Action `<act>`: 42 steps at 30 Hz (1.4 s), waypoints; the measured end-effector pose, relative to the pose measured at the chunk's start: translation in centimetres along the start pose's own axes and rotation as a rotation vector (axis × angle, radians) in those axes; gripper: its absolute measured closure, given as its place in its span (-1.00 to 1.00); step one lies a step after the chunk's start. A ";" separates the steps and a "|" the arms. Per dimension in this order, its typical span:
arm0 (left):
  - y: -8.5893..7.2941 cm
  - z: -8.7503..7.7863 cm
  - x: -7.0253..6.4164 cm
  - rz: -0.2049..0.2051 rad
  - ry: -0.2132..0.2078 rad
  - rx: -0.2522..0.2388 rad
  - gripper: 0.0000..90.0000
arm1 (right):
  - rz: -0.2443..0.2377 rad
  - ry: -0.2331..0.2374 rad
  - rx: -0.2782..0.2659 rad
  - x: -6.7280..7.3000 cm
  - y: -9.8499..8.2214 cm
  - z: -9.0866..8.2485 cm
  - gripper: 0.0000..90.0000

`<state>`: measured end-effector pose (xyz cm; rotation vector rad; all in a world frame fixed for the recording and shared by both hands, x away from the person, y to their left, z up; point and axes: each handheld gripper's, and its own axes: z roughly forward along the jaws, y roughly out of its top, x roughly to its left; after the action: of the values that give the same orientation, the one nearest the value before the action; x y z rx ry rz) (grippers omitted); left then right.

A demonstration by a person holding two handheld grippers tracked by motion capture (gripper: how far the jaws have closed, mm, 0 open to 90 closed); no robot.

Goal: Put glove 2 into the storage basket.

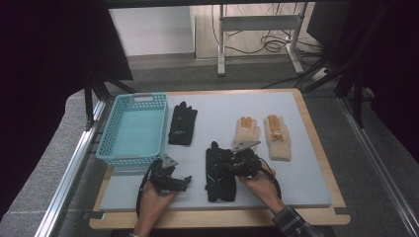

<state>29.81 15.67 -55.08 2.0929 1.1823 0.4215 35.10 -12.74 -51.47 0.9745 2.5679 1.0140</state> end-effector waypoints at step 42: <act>0.0 0.0 0.0 -0.001 -0.003 0.000 -0.90 | -0.066 0.067 -0.056 -0.9 13.5 11.5 0.06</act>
<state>29.83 15.69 -55.08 2.0918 1.1822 0.4180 47.39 0.12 -50.97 0.8496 2.5912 1.1125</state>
